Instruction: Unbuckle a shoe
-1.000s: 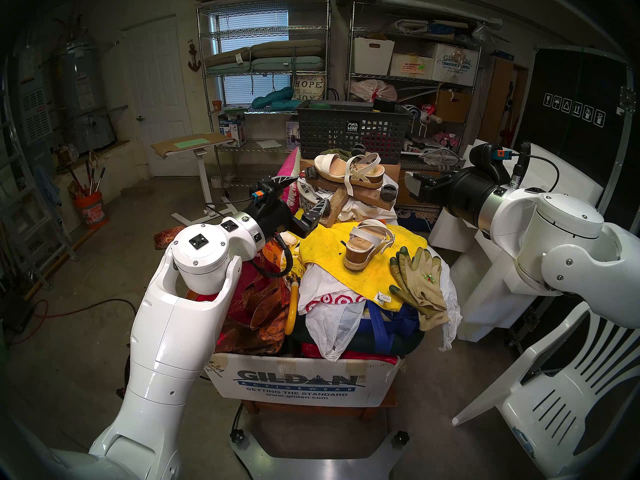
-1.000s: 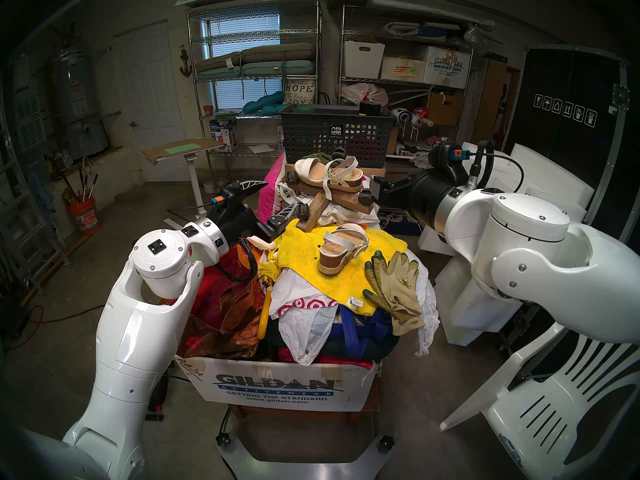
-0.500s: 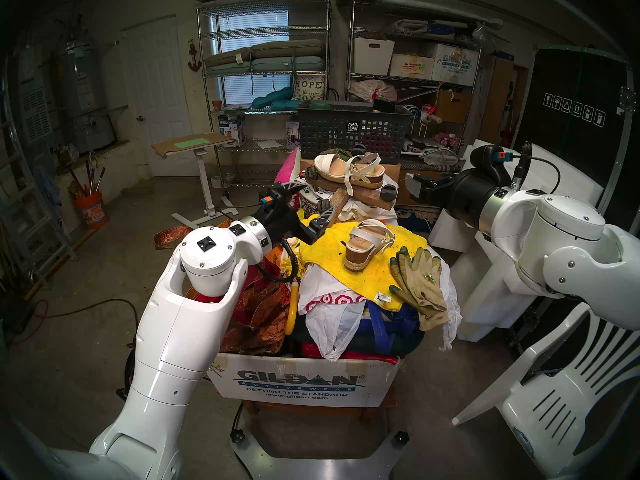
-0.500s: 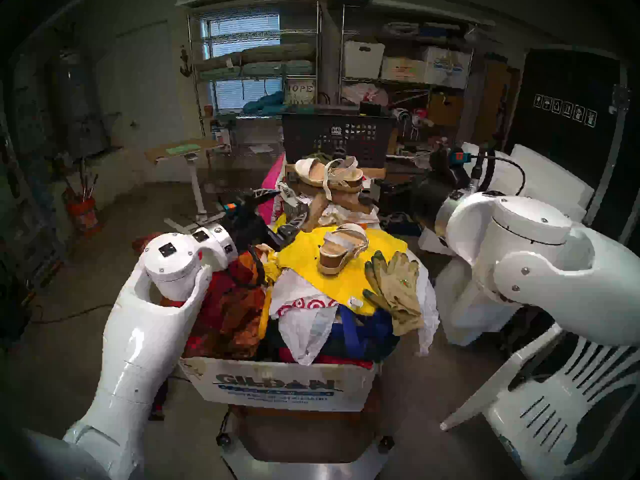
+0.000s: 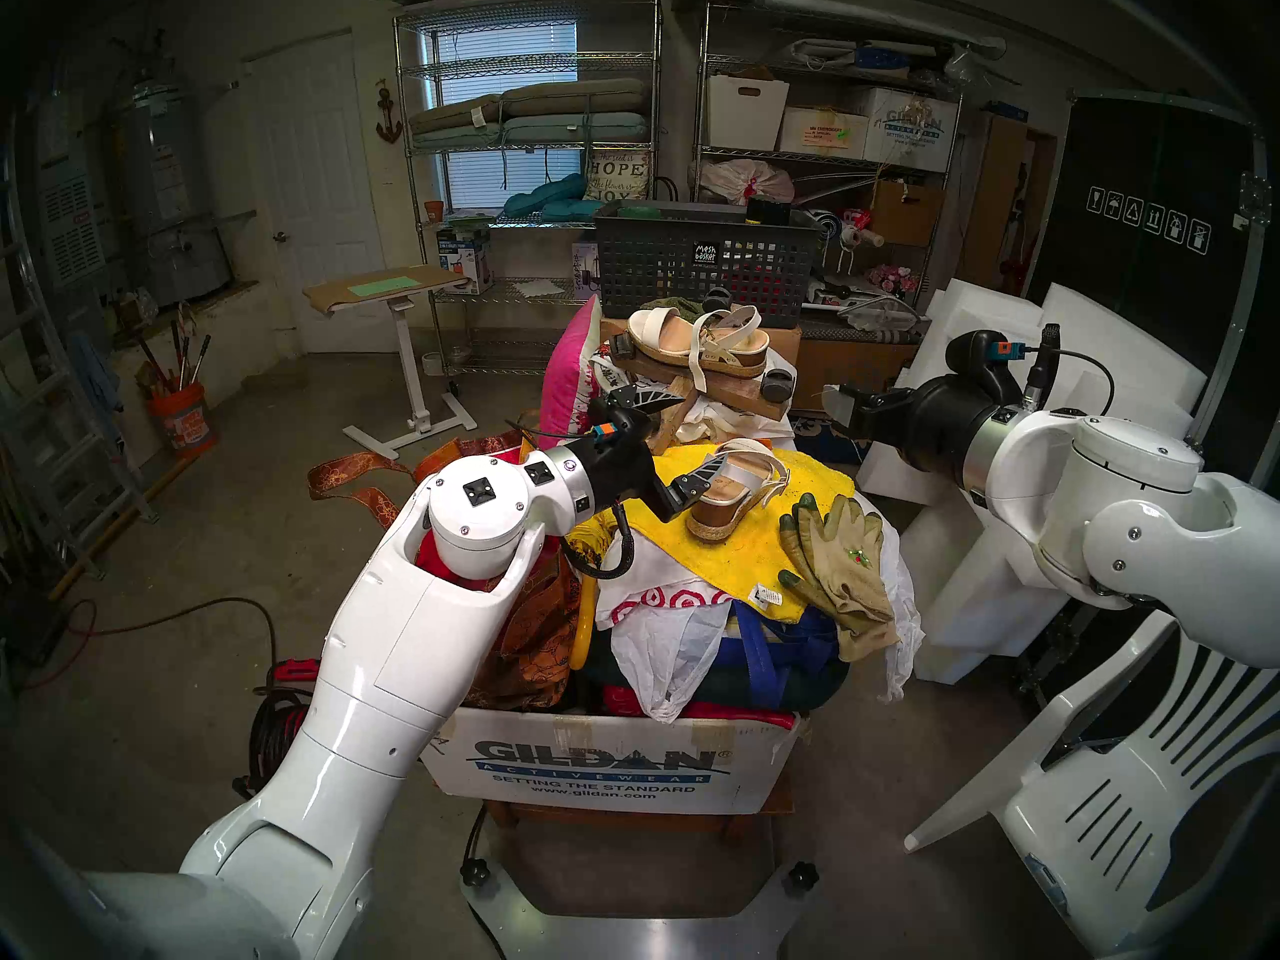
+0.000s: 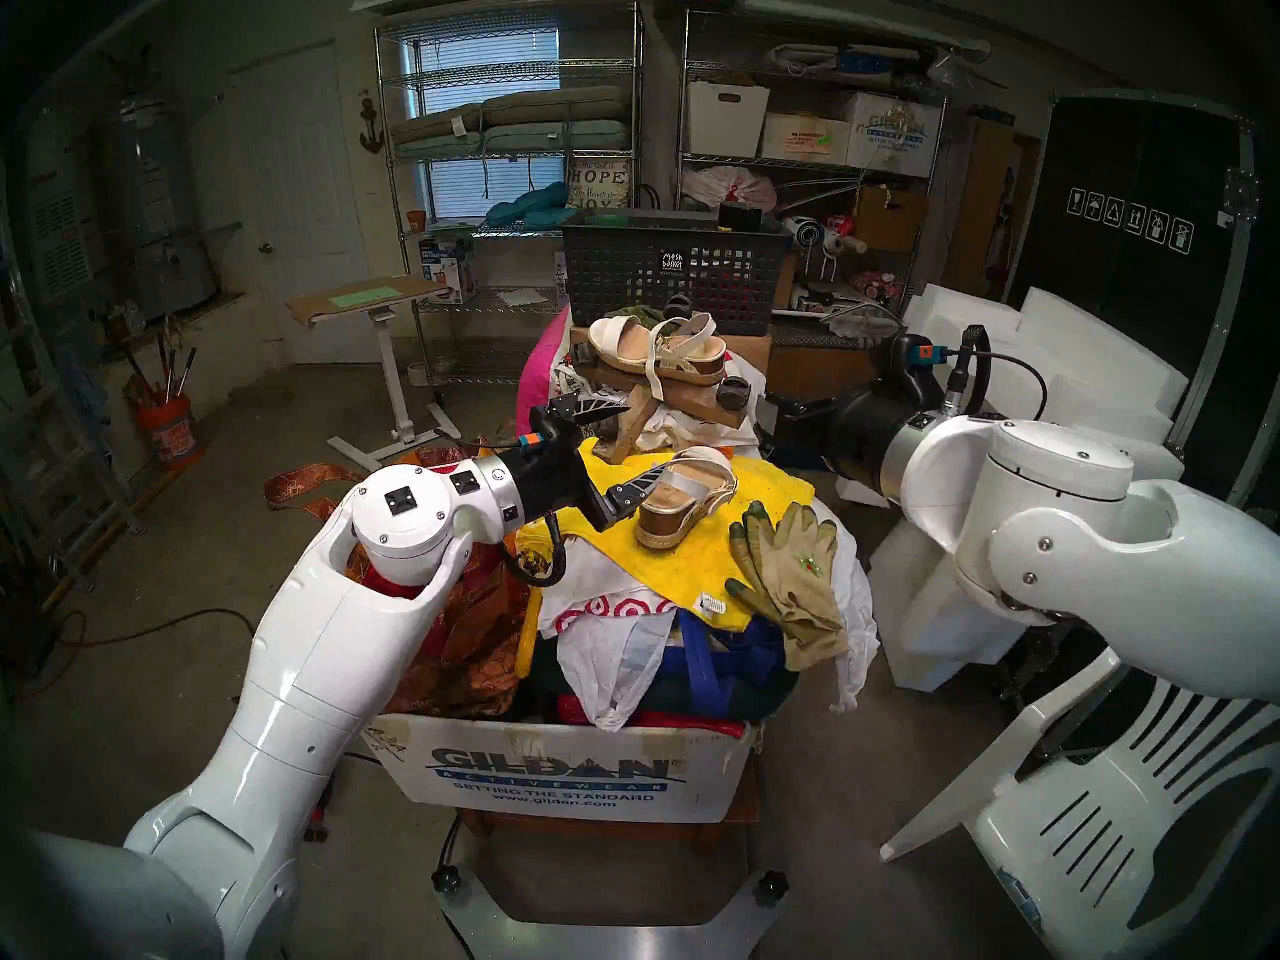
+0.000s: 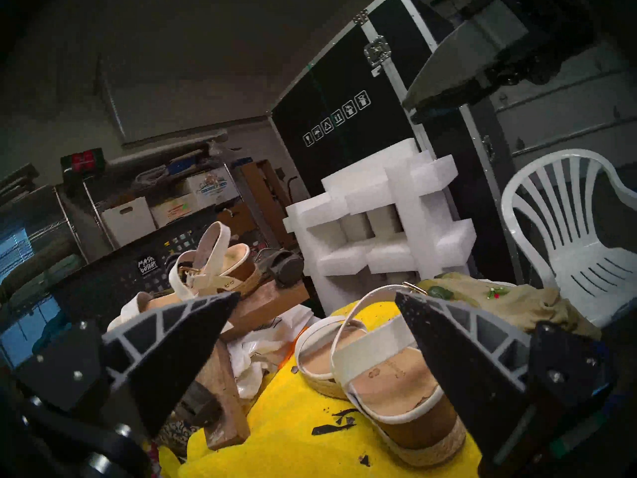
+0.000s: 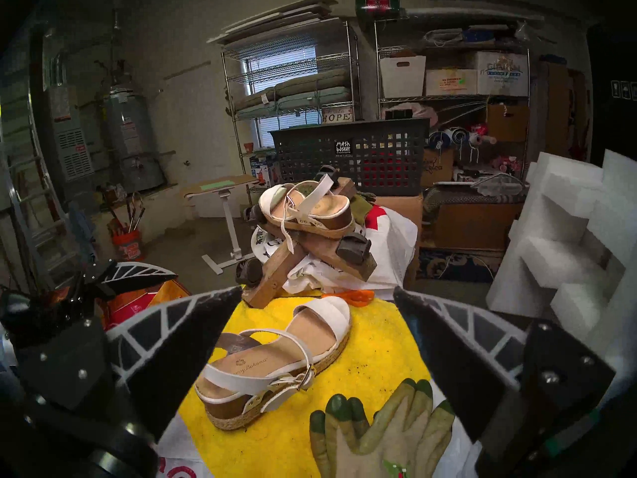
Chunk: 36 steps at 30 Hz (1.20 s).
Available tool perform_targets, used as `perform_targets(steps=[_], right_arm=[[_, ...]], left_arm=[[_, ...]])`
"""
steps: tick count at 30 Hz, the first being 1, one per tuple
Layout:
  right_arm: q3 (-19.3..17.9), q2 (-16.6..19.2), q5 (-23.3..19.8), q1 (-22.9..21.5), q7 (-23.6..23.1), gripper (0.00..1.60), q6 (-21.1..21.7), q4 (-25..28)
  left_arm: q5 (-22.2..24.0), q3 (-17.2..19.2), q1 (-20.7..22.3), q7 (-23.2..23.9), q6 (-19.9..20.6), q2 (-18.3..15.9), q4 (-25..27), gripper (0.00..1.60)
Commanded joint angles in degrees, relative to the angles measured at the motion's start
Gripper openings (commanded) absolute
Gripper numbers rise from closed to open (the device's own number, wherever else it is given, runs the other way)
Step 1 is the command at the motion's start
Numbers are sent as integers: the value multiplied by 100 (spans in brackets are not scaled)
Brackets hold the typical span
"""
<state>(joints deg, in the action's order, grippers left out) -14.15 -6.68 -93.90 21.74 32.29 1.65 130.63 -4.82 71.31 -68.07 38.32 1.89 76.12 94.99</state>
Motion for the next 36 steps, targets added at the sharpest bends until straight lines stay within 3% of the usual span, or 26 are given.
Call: perform_targets(steps=[1,4,10,16,23,27,36], right_arm=[[20,50,-34,32,-511,160,95,-144],[17,58,-32,51,-707,160,131,-210],[25,68,88,45,-926,160,688,-314],[82,-87,734,7,-1031,160,1473,-293],[122,-472,1317,-9,-836,160,2053,-326],[98,-628,1231,-13,-746,160,2251,-308],[72,-733,950,5,-261,160,2507,-12]], left_arm=[[-183,-90,585,314,-659,-222,-133,160],[-316,-144,733,455,-905,-299,-226,160],[-344,-209,942,752,-1230,-342,-354,160],[-430,-238,983,751,-1411,-278,-430,160],[-332,-124,848,644,-1287,-149,-445,160],[-92,101,640,400,-907,26,-388,160],[108,440,471,98,-606,118,-467,160]])
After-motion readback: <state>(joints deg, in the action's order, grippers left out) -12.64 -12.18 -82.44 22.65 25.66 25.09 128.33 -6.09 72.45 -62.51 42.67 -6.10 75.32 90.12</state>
